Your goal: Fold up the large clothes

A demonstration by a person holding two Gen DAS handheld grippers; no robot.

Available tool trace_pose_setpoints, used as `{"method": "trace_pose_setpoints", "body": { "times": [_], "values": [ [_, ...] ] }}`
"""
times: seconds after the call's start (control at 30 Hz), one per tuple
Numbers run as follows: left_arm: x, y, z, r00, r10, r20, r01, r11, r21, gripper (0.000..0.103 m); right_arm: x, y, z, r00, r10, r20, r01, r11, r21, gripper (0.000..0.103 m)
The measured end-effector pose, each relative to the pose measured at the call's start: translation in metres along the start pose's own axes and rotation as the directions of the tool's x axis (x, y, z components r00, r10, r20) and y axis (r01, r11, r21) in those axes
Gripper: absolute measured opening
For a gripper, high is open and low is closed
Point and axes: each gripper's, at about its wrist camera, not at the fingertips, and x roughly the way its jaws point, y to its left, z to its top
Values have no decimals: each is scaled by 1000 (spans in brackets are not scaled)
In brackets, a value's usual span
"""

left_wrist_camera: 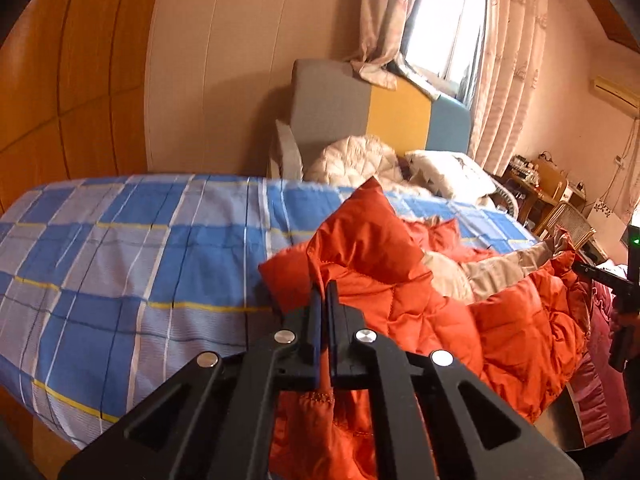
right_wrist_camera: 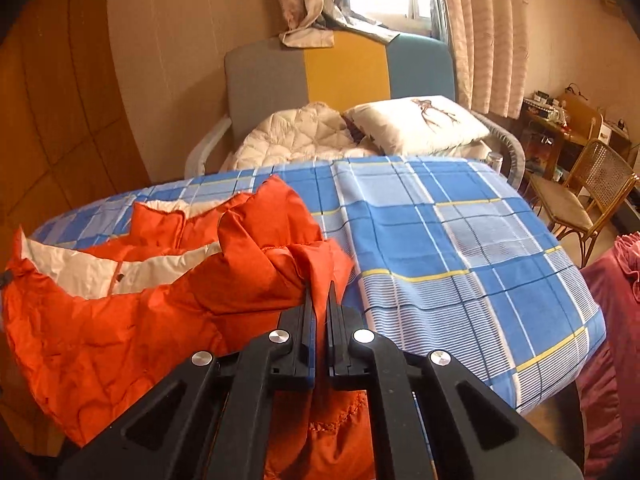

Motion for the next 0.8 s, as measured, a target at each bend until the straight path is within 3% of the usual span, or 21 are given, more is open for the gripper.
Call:
{"method": "trace_pose_setpoints", "body": {
  "times": [0.33,0.8],
  "values": [
    [20,2,28,999,26,33,-25,1000,-12,1,19,-1,22,998,-40,41,37,997,64,2],
    [129,15,80,990,140,-32,-142,987,-75,1,107,-12,71,989,-147,-8,147,979,144,2]
  ]
}}
